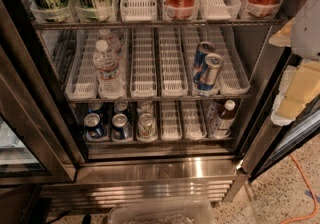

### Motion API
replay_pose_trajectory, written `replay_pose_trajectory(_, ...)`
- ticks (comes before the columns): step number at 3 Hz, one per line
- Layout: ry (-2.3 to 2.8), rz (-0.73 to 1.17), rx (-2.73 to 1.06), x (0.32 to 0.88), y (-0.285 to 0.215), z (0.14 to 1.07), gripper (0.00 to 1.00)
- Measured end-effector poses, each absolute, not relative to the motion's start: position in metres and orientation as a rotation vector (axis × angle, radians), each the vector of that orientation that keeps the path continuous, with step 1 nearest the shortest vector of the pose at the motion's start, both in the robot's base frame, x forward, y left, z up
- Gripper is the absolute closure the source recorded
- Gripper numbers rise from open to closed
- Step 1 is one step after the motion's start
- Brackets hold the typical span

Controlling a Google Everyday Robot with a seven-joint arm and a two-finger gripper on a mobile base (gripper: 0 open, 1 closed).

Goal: Pick coke can from top shelf of fridge

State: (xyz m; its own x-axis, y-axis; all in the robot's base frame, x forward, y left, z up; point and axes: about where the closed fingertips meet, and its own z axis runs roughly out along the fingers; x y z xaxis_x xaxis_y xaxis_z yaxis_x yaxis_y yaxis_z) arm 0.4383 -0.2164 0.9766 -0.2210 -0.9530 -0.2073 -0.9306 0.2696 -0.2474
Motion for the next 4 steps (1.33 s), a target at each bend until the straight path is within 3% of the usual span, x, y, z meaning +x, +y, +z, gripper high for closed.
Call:
replay_pose_trajectory(2, 2.219, -0.103, -1.654, 0.438, -0.212, 0.975, 0.00)
replay_pose_trajectory(4, 2.039, -0.068, -1.440, 0.430, -0.161, 0.993, 0.00)
